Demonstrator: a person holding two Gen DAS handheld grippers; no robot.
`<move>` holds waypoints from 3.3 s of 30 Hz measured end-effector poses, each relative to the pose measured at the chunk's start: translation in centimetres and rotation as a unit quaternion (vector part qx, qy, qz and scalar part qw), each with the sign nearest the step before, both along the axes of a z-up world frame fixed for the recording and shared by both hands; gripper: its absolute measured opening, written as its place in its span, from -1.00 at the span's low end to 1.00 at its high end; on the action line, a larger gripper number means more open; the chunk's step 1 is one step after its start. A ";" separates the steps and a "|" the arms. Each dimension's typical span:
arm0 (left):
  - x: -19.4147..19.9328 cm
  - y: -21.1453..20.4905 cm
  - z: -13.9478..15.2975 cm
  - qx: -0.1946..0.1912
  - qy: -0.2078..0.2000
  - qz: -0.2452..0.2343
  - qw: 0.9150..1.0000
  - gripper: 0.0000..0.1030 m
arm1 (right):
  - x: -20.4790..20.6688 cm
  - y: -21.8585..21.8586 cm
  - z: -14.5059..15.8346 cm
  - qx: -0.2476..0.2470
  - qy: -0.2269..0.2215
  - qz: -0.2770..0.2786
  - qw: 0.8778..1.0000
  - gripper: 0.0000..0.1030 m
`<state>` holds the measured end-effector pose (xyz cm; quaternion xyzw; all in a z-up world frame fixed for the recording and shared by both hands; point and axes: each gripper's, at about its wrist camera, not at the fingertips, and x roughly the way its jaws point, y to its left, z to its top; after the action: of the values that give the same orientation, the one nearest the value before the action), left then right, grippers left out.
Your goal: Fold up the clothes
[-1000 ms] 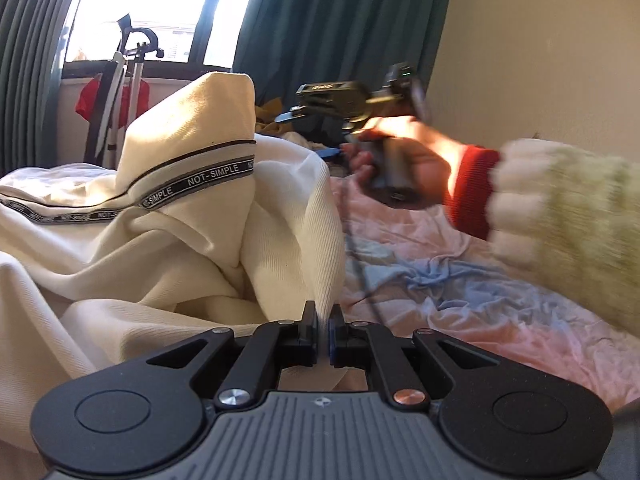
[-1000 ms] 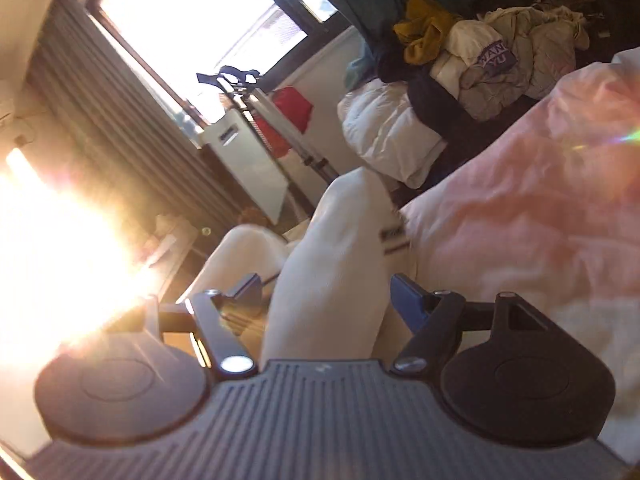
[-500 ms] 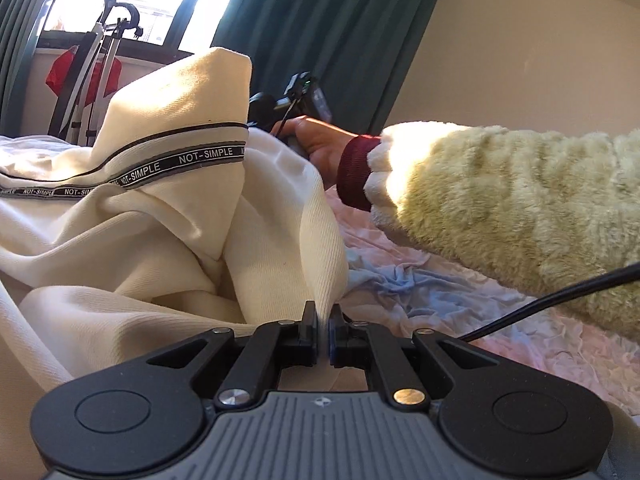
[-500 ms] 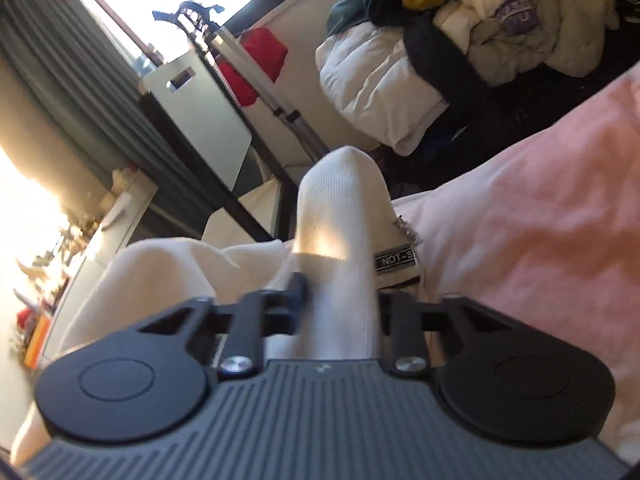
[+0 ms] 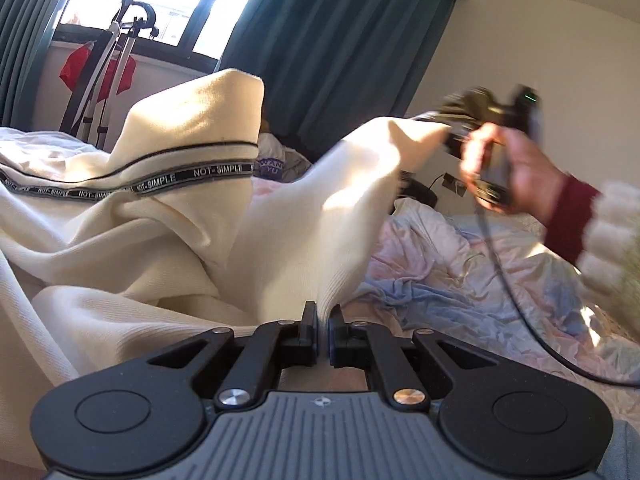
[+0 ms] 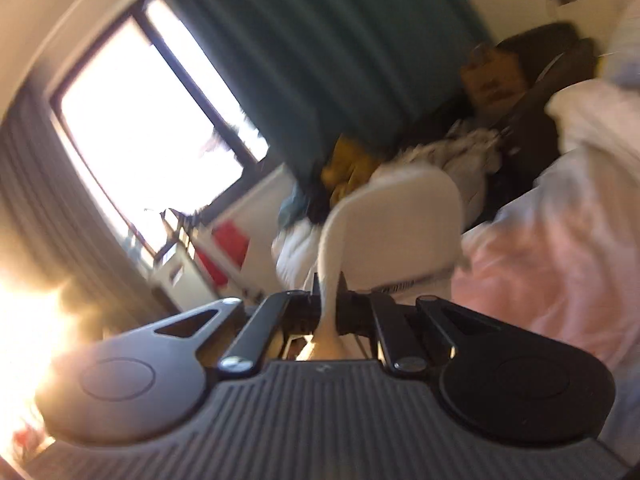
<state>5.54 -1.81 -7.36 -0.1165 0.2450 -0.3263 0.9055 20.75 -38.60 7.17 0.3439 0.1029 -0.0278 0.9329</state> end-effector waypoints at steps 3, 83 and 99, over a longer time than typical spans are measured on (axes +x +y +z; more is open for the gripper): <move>-0.2 -0.4 -0.1 0.017 0.007 0.002 1.000 -0.89 | -6.5 -3.3 -2.1 0.015 -0.002 -0.070 0.997 -0.89; -6.0 27.8 3.7 -0.255 0.214 0.484 0.809 -0.88 | -18.5 -12.0 -16.8 0.061 0.176 -0.175 0.967 -0.88; -6.6 26.0 4.9 -0.143 0.237 0.477 0.834 0.35 | -20.6 -10.4 -17.8 0.020 0.300 -0.188 0.935 -0.09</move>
<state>-1.10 24.17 -2.41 -0.4210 0.3161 0.1527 0.8364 0.17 -48.99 -10.63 0.3514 0.3118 -0.3029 0.8292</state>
